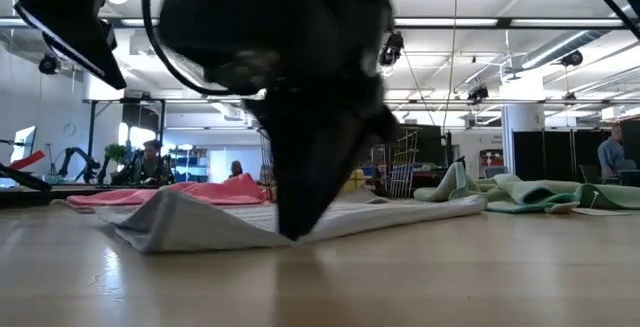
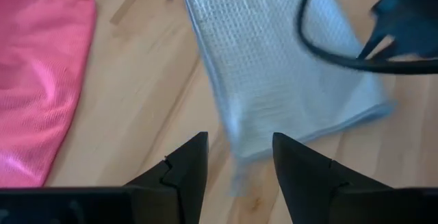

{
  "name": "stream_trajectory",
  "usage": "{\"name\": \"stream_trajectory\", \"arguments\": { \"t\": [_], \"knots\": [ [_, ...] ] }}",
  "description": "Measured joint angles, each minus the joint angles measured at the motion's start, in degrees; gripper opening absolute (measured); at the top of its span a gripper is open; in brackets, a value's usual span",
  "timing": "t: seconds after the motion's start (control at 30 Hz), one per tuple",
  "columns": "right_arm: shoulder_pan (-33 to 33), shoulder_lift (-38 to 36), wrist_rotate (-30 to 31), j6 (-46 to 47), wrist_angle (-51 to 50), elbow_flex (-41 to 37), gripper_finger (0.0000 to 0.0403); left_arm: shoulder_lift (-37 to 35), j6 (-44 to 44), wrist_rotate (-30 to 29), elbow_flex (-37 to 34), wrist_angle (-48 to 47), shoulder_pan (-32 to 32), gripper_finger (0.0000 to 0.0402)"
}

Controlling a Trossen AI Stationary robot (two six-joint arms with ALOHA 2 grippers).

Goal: Fold microfiber towels
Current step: Fold the gray towel

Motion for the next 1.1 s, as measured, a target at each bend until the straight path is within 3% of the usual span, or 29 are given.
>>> {"name": "stream_trajectory", "arguments": {
  "t": [0.3, 0.57, 0.83, 1.1],
  "knots": [
    [5.13, -0.23, -1.38, -2.22, -8.26, 0.0, 0.0027, 6.7, 9.35, 1.29, 0.07, 5.74, -0.04, 0.0148],
    [7.94, -0.91, -1.81, 0.11, -18.49, -0.2, 0.0027, 14.02, 22.04, 3.14, 0.42, 19.02, -0.04, 0.0148],
    [9.59, -1.61, -1.15, -1.37, -20.93, -0.26, 0.0027, 20.49, 26.33, 4.55, 0.5, 28.58, -0.02, 0.0148],
    [11.09, -6.05, 5.06, 0.29, -20.57, -0.26, 0.0027, 25.41, 36.22, 4.57, 3.96, 29.99, 0.02, 0.0148]
  ]
}}
